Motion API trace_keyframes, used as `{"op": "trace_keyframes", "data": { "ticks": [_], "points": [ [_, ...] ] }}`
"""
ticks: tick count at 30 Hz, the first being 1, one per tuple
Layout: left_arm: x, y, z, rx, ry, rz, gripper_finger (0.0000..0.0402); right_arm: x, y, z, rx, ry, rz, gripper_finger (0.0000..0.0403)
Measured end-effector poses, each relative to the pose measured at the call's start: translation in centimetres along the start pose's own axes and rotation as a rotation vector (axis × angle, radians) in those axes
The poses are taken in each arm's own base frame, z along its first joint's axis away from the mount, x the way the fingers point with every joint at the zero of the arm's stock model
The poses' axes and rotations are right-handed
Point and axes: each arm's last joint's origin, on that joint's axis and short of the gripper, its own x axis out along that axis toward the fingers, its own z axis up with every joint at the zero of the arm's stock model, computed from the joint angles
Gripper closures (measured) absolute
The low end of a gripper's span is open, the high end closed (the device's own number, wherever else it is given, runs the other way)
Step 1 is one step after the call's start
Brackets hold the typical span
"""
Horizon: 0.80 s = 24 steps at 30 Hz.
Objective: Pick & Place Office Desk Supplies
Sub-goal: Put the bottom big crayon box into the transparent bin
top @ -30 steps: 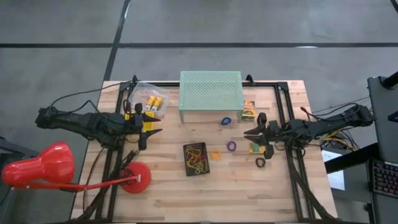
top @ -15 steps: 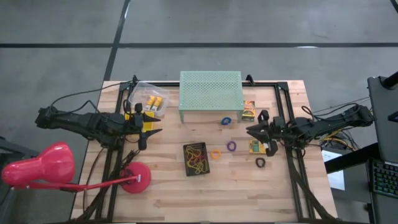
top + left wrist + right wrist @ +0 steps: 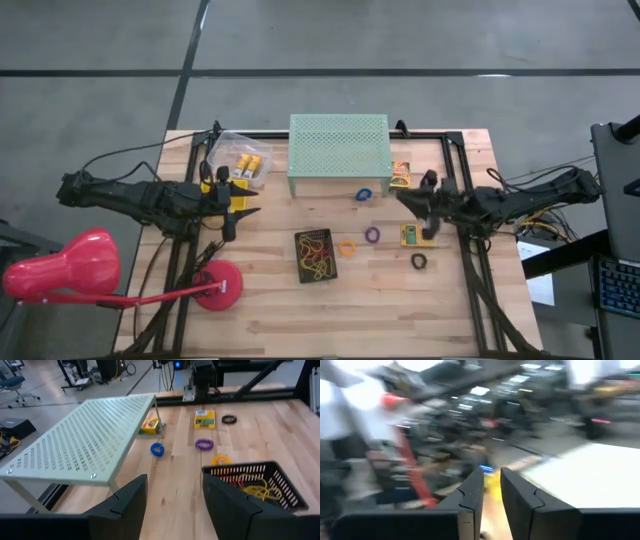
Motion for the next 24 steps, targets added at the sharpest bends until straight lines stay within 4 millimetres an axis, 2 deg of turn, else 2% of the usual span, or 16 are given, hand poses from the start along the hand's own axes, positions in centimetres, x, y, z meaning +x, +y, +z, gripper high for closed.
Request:
{"op": "trace_keyframes", "data": {
  "ticks": [6,13,19,24],
  "points": [
    [0.0,0.0,0.3,-0.012,-0.03,0.0,0.0208,0.1,-0.3,1.0,0.04,0.105,-0.291,0.0361],
    [0.0,0.0,0.3,-0.012,-0.029,0.001,0.0208,-0.8,0.0,1.8,0.283,0.422,-0.343,0.0371],
    [0.0,0.0,0.3,-0.054,-0.029,0.0,0.0208,-0.9,0.0,-0.4,0.501,0.772,-0.459,0.0372],
    [0.0,0.0,0.3,-0.086,-0.028,-0.001,0.0208,-0.4,0.1,-2.8,0.508,0.977,-0.514,0.0372]
  ]
}}
